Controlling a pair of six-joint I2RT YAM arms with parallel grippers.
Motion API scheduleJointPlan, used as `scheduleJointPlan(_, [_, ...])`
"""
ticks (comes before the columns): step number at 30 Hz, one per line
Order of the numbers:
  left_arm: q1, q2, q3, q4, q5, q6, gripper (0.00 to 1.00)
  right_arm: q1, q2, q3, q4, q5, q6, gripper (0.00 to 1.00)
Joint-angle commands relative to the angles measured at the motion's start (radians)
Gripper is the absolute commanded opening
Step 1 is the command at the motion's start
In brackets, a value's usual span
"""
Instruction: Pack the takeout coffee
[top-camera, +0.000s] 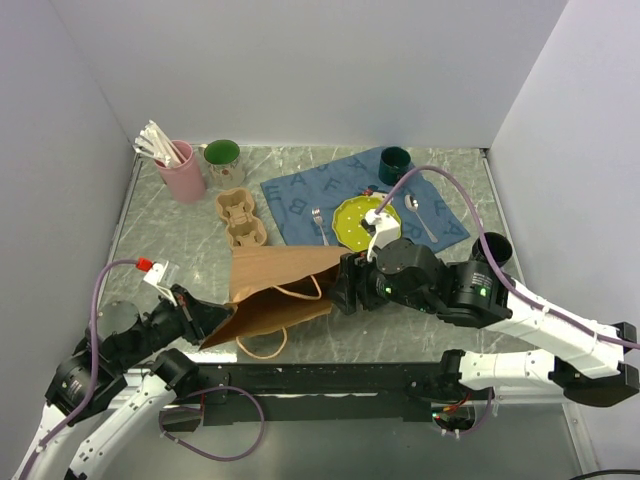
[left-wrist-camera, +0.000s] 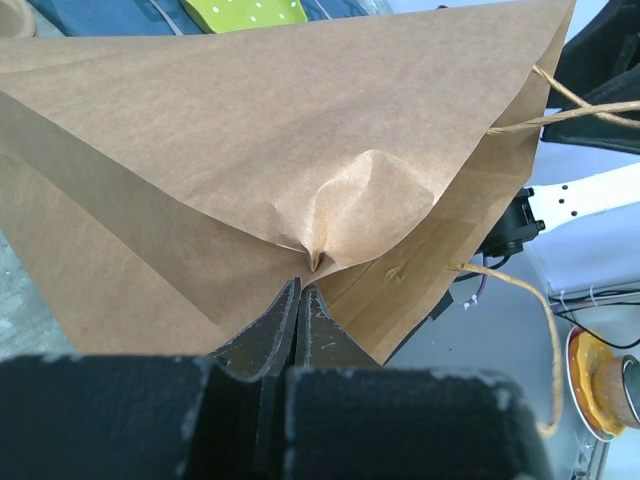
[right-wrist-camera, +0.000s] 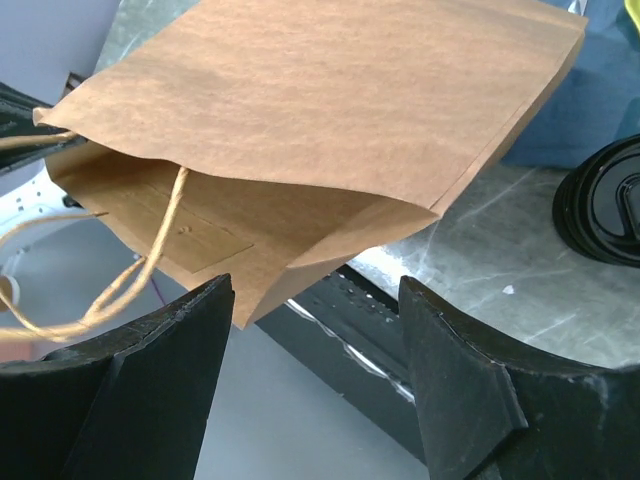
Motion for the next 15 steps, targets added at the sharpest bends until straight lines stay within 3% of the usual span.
scheduleJointPlan(1, [0.001, 0.041, 0.04, 0.009, -0.007, -0.016, 0.01, 0.033, 0.017, 0.021, 0.006, 0.047, 0.071, 0.75])
scheduleJointPlan(10, [0.001, 0.065, 0.08, 0.007, -0.044, -0.045, 0.01, 0.132, 0.144, 0.115, -0.283, 0.207, 0.331, 0.68])
scheduleJointPlan(11, [0.001, 0.064, 0.081, 0.007, -0.046, -0.057, 0.01, 0.132, 0.149, 0.112, -0.297, 0.208, 0.342, 0.63])
scheduleJointPlan(12, [0.001, 0.065, 0.083, 0.009, -0.046, -0.063, 0.01, 0.134, 0.153, 0.112, -0.306, 0.208, 0.35, 0.44])
scheduleJointPlan(15, [0.001, 0.048, 0.072, 0.018, -0.026, -0.108, 0.01, 0.143, 0.161, 0.116, -0.384, 0.23, 0.384, 0.16])
